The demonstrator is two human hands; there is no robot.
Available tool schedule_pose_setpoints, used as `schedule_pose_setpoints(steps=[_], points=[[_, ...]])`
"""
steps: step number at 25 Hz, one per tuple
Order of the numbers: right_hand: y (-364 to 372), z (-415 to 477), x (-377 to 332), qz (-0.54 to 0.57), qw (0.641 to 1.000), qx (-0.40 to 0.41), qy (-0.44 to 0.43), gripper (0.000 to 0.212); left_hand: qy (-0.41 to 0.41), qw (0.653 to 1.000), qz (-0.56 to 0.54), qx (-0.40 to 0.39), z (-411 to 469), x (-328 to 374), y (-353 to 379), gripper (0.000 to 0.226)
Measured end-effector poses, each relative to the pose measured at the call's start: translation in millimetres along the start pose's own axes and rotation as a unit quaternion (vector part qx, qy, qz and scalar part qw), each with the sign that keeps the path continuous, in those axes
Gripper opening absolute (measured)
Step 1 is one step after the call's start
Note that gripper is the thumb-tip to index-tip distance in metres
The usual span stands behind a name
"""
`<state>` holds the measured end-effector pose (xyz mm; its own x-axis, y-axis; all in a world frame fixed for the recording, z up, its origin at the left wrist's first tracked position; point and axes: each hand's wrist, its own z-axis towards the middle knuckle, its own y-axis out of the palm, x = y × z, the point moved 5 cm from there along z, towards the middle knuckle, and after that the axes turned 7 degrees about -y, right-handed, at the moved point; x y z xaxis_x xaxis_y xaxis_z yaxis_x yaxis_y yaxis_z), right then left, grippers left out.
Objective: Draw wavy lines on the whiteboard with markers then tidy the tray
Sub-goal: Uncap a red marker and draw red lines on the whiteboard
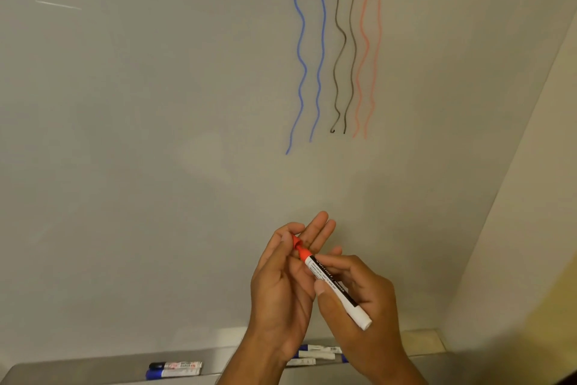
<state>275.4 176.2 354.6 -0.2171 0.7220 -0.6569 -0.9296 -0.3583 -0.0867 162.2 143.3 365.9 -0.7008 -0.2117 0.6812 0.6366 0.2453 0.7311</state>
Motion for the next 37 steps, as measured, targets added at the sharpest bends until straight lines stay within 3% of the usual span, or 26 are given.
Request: schedule_pose_setpoints(steps=[7,16,23,31,34,37], points=[[18,-22,10,-0.029,0.998,-0.062,0.011,0.031,-0.007,0.999,0.039,0.036,-14,-11,-23,0.039],[45,-62,36,-0.026,0.992,-0.122,0.035,0.029,-0.011,0.992,0.068,0.106,-33,-26,-59,0.033],[60,-63,43,0.081,0.974,-0.153,0.145,0.022,-0.012,0.99,0.087,0.107,-35,-23,-96,0.027],[68,-108,75,0.036,0.948,-0.108,0.297,0.013,0.002,0.969,0.146,0.199,-36,-24,-183,0.03],[76,-114,87,0.024,0.941,-0.109,0.319,0.007,0.012,0.934,0.273,0.229,-36,-25,-206,0.029],[87,-120,99,0.014,0.935,-0.115,0.337,0.004,0.052,0.813,0.53,0.236,-34,-31,-234,0.039]])
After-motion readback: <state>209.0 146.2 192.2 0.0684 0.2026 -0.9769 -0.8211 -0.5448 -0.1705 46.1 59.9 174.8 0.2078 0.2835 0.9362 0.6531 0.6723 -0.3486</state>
